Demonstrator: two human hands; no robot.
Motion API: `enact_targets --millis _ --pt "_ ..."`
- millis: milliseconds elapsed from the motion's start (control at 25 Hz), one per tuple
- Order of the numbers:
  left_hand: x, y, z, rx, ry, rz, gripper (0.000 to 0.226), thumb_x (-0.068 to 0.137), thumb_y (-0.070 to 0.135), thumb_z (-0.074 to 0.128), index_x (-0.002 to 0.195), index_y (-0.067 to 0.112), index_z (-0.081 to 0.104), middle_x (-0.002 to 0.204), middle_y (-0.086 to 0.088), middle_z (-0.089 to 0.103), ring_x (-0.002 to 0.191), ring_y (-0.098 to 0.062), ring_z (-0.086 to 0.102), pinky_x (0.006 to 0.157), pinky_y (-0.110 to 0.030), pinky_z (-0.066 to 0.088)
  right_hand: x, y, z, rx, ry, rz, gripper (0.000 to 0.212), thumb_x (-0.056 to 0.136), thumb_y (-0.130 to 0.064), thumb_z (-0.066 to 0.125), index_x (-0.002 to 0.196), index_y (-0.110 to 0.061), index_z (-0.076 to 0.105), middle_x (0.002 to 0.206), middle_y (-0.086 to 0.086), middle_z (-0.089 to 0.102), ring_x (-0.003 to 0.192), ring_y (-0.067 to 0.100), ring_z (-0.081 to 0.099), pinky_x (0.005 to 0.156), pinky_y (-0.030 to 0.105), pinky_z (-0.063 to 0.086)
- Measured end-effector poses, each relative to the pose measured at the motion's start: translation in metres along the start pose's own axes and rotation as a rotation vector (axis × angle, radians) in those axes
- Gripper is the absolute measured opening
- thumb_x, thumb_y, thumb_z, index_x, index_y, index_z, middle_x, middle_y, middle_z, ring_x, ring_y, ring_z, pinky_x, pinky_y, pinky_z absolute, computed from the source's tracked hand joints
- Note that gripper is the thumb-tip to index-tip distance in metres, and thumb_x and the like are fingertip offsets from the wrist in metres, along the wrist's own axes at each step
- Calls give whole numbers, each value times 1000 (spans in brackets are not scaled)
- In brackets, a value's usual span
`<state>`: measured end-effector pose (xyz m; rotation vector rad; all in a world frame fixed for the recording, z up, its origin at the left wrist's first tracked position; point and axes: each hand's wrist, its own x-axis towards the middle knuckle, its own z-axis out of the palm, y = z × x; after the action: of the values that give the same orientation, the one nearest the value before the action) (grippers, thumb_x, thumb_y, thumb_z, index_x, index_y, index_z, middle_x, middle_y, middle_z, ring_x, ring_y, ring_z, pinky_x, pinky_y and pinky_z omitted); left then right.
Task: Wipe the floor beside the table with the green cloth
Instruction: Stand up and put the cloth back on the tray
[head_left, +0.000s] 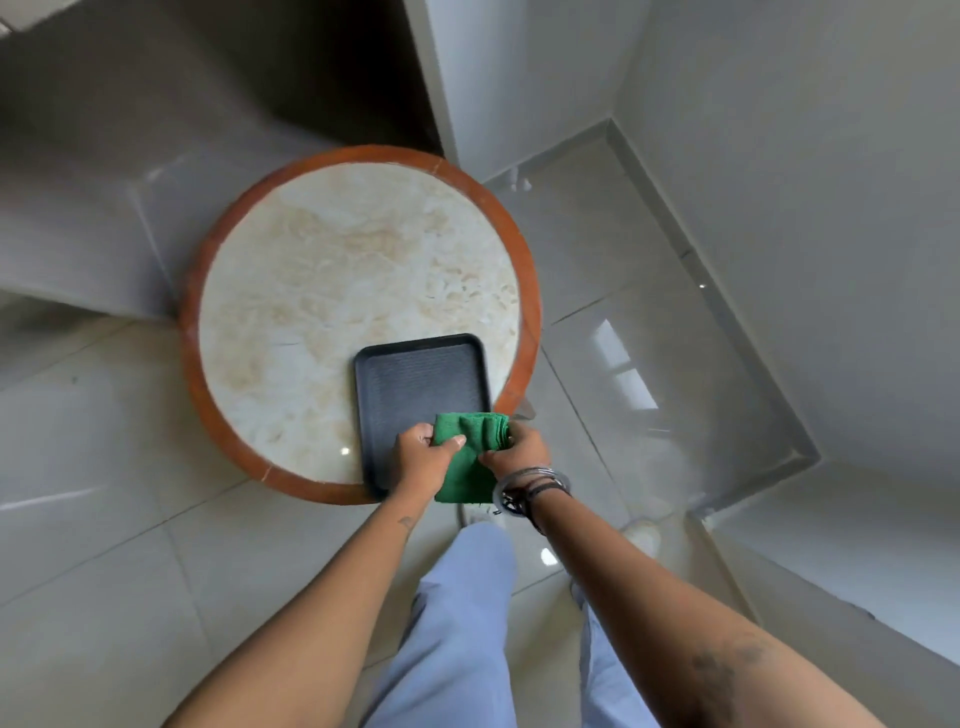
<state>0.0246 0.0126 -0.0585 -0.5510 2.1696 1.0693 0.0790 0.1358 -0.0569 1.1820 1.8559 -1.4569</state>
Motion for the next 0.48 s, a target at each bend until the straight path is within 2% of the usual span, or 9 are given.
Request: enact_targets --millis 80,160,240,320,400,480 --pt "23 -17 -7 27 44 19 19 77 4 76 77 13 60 93 -21 73 86 -33 69 82 -45 56 12 -3 33 -110 71 -51 29 74 -10 69 101 -7 62 107 15 67 97 32 63 77 29 46" --pt "44 -28 -9 91 49 35 19 76 7 76 88 14 64 101 -17 74 89 -30 69 84 -42 57 24 -5 52 -213 105 -95 28 77 -9 65 104 -7 57 114 16 57 99 36 60 81 35 48" --pt "55 -30 -9 258 27 60 36 77 14 76 112 11 65 116 -15 70 103 -31 66 92 -43 54 31 -6 56 -376 141 -159 29 78 -4 57 107 -9 52 116 15 51 97 37 60 76 41 50" --pt "47 -28 -10 430 28 79 55 81 18 72 132 7 54 131 -17 60 118 -35 57 100 -44 49 24 -8 44 -507 142 -203 27 79 -2 52 105 -9 55 117 14 52 97 37 60 73 43 52" --pt "24 -12 -16 564 52 162 51 85 22 67 132 6 53 132 -16 57 119 -36 55 98 -43 48 6 -20 18 -450 149 -222 24 80 -5 53 102 -8 62 118 14 57 96 37 62 79 42 54" --pt "-6 31 -22 589 48 341 50 89 24 64 134 7 51 136 -13 53 122 -34 52 99 -42 44 -21 -53 -33 -221 268 -286 23 83 -8 57 104 -6 68 111 18 66 93 36 65 81 39 54"
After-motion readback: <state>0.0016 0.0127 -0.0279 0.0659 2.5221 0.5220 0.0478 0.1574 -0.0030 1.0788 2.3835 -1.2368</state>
